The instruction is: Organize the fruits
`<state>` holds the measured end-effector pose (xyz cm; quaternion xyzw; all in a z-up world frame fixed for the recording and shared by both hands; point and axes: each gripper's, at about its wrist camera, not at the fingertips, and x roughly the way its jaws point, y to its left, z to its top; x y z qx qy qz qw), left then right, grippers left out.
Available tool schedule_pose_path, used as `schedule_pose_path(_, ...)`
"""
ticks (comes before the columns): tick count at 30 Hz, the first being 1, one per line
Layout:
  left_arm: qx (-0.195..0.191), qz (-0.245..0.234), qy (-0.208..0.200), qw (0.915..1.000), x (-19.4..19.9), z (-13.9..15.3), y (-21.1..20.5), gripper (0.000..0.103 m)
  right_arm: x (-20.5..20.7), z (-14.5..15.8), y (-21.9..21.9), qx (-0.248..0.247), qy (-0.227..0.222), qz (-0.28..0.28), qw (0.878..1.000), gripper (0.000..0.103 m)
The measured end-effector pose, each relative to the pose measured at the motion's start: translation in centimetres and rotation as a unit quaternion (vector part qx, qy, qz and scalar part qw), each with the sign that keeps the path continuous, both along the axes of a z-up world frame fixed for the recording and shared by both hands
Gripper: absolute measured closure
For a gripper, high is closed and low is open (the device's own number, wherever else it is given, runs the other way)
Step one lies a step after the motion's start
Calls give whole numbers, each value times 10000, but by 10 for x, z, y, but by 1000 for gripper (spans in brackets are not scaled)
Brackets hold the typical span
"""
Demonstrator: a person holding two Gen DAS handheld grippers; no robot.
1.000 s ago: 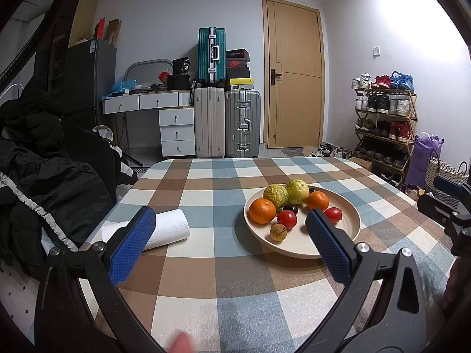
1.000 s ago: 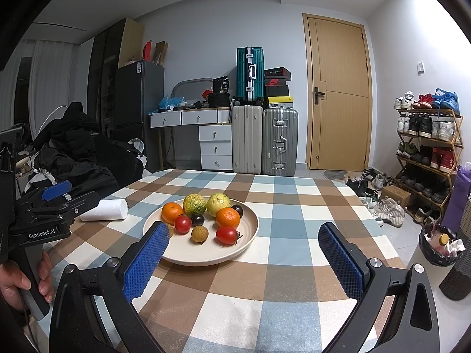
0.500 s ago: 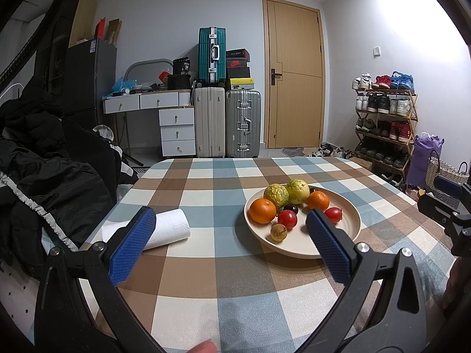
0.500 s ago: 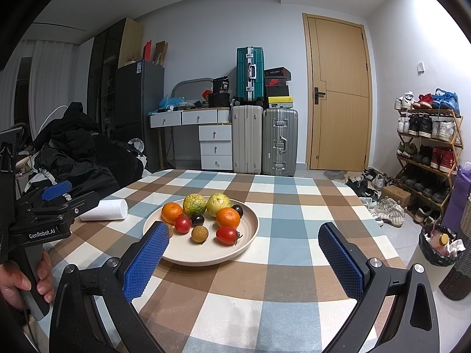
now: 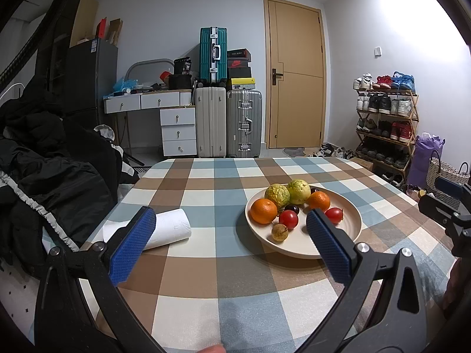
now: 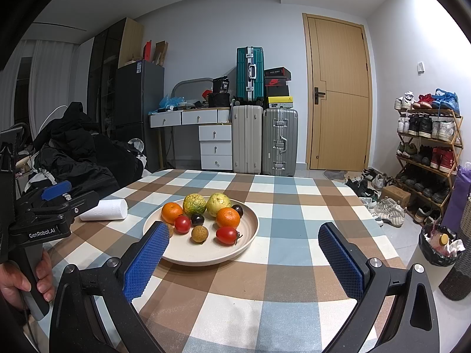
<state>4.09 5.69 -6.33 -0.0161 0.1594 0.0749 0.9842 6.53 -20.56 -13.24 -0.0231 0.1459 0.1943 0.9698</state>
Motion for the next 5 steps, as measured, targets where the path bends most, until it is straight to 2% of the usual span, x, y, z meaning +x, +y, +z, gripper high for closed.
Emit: schedule_pose_path(5,-11,223,1,9998,1,0,3,1,1,0,0,0,-2,0,10000,0)
